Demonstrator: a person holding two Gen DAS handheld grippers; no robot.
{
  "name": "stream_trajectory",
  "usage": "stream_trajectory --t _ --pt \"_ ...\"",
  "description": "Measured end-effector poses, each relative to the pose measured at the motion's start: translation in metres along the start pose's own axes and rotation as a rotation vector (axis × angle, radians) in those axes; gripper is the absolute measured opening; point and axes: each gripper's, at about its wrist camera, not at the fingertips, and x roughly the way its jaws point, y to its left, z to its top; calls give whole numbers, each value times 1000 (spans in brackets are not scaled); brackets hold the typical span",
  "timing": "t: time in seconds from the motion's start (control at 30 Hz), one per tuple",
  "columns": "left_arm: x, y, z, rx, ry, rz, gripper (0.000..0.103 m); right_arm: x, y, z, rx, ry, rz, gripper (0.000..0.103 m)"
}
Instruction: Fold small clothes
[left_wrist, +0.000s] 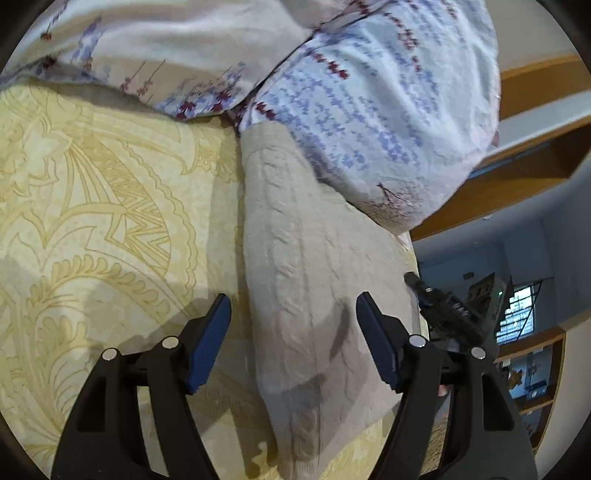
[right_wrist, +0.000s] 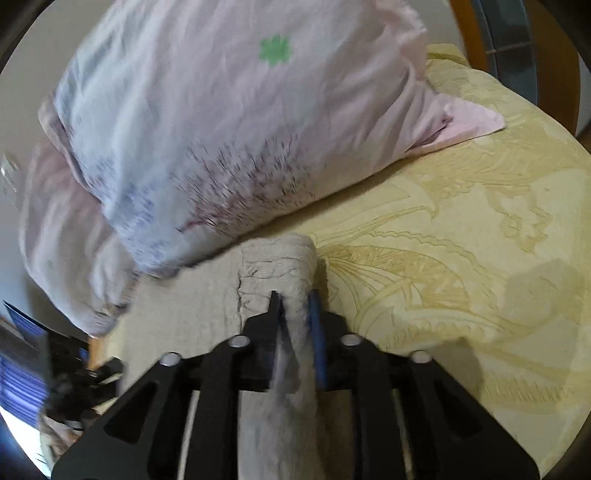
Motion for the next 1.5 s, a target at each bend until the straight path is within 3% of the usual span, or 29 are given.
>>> stream_trajectory --t 0.03,0.07,0.3,0.63,0.87,1.0,1.1,1.17,1.33,1.5 --pt "-3 -2 -1 16 -6 0 76 -9 -2 -1 15 1 29 55" --pt "-6 -3 -1 30 -12 2 78 -12 -3 -1 23 3 43 76" --pt "4 -10 -6 50 28 13 80 -7 -25 -15 129 130 128 77" --pt "22 -8 -9 36 63 11 81 8 -25 -23 116 212 187 77" --pt "36 -19 -11 52 67 -18 76 18 -16 -33 79 252 254 60" --pt "37 -18 -10 27 66 -25 68 22 -17 -38 83 260 283 39" --pt "30 -14 -10 22 51 -36 49 18 -14 -41 70 235 294 35" --pt "24 -15 -10 35 37 -43 45 13 -7 -43 53 212 279 33" --pt "8 -21 -13 66 17 -47 42 -4 21 -44 -10 161 296 31" --pt "-35 -20 -14 113 -32 -45 41 -7 59 -53 -103 163 311 30"
